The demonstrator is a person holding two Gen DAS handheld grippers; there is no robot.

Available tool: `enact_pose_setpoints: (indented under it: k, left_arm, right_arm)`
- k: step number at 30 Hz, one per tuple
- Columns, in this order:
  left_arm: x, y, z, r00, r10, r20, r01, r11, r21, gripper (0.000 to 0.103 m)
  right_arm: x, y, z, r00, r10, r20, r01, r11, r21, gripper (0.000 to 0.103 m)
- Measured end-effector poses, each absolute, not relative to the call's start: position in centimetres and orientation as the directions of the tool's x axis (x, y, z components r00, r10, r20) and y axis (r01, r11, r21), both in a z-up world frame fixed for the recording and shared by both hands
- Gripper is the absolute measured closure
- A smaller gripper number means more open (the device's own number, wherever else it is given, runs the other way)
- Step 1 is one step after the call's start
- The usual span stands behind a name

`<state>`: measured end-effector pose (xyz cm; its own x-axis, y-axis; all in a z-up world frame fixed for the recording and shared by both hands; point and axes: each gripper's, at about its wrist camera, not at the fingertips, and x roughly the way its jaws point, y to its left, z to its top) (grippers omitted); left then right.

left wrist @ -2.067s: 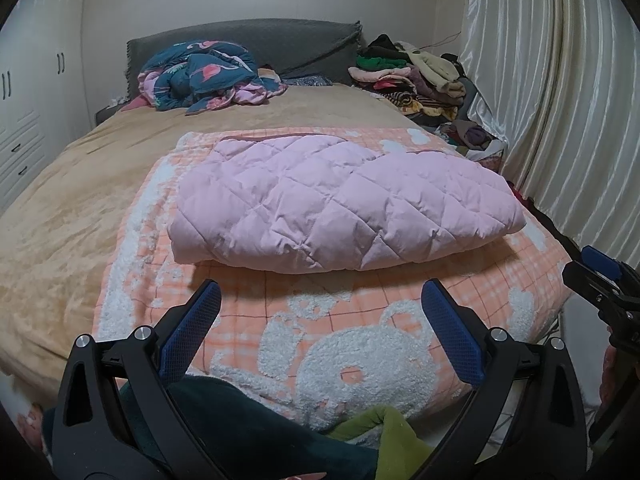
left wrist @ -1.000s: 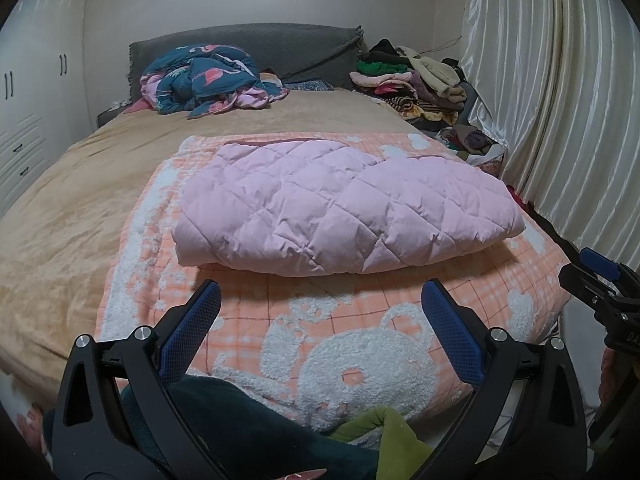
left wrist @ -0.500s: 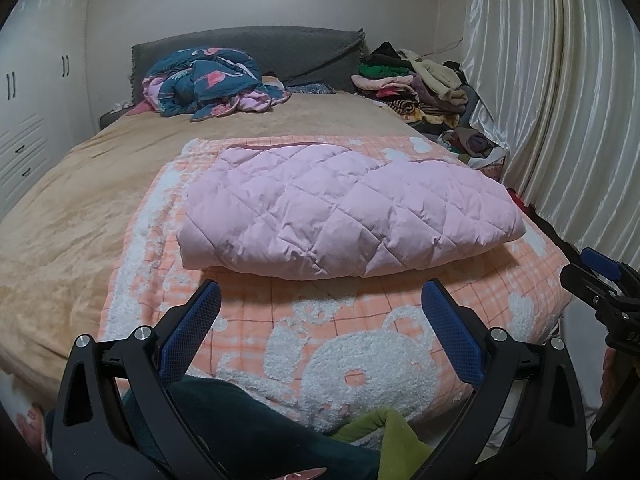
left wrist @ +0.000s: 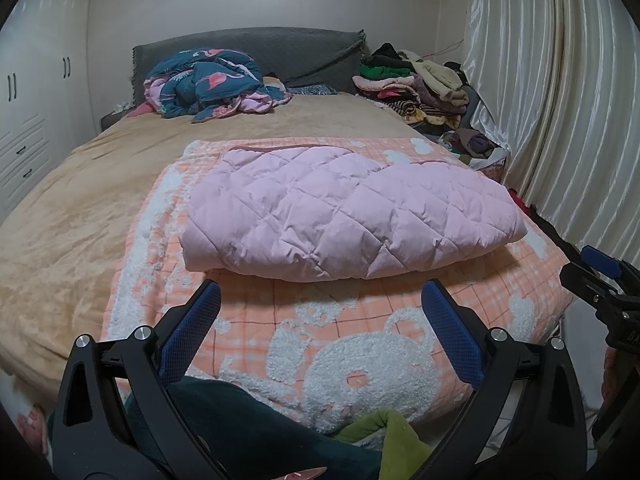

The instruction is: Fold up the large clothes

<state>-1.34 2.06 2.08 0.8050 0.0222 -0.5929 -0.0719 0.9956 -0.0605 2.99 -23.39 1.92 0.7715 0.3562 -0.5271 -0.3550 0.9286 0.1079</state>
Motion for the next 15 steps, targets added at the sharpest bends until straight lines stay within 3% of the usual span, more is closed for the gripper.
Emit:
enact_pose_setpoints:
  k: [15]
  left_arm:
    - [-1.35, 2.01, 2.12, 0.806, 0.023, -0.591, -0.072, 0.996, -0.059, 0.009]
  right_arm:
    - [3.07, -23.25, 2.01, 0.772, 0.356, -0.527, -0.357, 0.928, 0.104, 0.004]
